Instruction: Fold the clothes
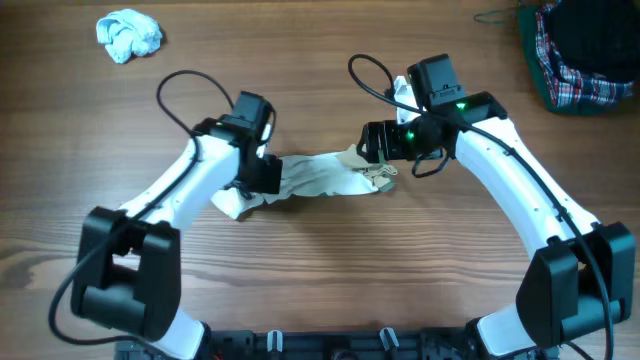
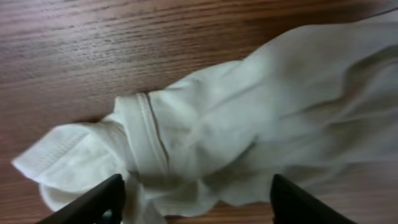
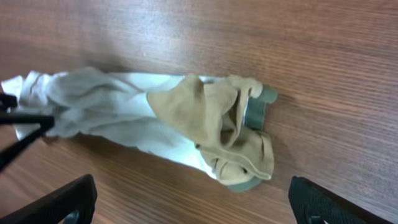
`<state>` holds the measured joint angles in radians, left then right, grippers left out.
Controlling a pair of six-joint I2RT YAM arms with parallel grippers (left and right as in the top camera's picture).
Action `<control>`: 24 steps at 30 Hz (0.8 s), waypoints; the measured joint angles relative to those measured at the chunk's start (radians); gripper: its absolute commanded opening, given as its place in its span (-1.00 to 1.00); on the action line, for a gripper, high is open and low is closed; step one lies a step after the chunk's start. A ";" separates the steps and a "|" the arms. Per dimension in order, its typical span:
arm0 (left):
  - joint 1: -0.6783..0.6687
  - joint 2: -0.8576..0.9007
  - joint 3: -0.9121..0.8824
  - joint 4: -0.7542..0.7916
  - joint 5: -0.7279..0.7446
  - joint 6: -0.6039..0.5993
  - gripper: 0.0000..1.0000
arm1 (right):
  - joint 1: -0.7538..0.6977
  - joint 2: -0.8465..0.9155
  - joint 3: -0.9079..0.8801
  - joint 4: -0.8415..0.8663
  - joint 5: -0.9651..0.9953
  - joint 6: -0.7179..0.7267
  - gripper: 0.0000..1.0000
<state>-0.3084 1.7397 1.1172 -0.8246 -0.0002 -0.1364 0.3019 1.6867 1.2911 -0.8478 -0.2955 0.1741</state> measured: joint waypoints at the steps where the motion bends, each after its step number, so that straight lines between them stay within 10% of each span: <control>1: 0.021 -0.009 0.000 0.001 0.027 -0.001 0.53 | 0.000 0.000 0.000 -0.002 0.000 -0.013 0.99; 10: 0.338 -0.042 -0.039 0.021 0.471 0.005 0.57 | 0.000 0.000 0.000 0.016 0.000 -0.049 0.99; 24: 0.577 -0.042 -0.226 0.160 0.530 0.030 0.55 | 0.000 0.000 0.000 0.018 0.000 -0.049 1.00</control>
<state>0.2684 1.6974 0.8909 -0.6647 0.5297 -0.1062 0.3019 1.6867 1.2911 -0.8299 -0.2958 0.1253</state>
